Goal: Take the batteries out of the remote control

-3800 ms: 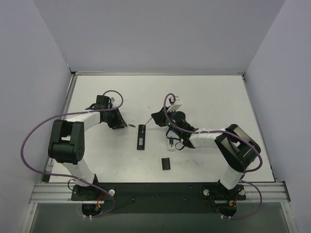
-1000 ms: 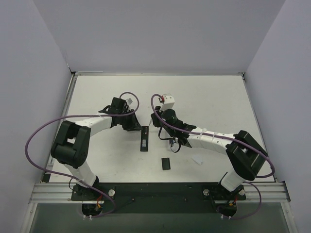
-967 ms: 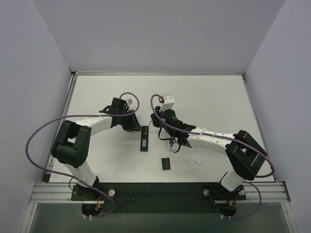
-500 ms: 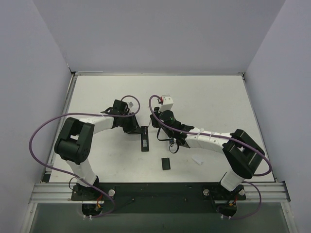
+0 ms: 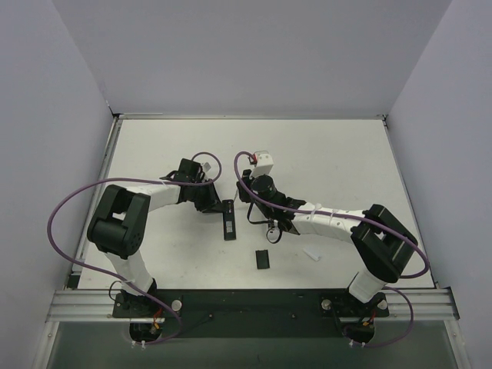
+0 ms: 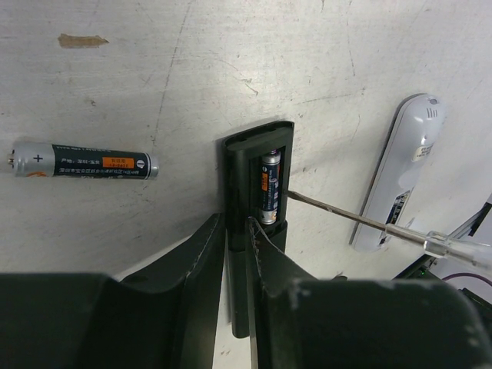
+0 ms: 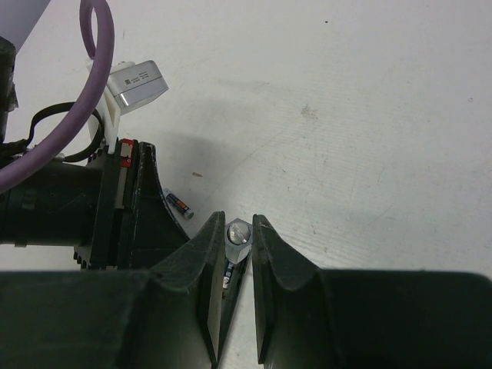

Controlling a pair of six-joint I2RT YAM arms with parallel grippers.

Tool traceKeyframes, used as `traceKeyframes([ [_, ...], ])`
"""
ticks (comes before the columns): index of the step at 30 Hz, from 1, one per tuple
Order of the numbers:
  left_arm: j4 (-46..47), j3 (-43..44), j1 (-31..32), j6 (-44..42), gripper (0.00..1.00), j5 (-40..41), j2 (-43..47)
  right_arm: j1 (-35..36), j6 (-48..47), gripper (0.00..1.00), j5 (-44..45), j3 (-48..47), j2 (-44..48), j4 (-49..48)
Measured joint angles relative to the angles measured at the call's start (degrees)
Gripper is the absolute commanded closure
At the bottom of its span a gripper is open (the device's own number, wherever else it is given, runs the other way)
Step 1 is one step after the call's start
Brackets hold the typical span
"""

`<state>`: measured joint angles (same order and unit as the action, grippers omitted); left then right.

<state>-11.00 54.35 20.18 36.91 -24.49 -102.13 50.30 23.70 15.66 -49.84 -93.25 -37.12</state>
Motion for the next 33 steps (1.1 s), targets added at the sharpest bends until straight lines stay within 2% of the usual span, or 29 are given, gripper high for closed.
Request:
traceKeyframes([
  [33, 0.2, 0.0, -0.1, 0.2, 0.73, -0.5, -0.3, 0.0, -1.2, 1.00, 0.0, -0.5, 0.0, 0.5],
])
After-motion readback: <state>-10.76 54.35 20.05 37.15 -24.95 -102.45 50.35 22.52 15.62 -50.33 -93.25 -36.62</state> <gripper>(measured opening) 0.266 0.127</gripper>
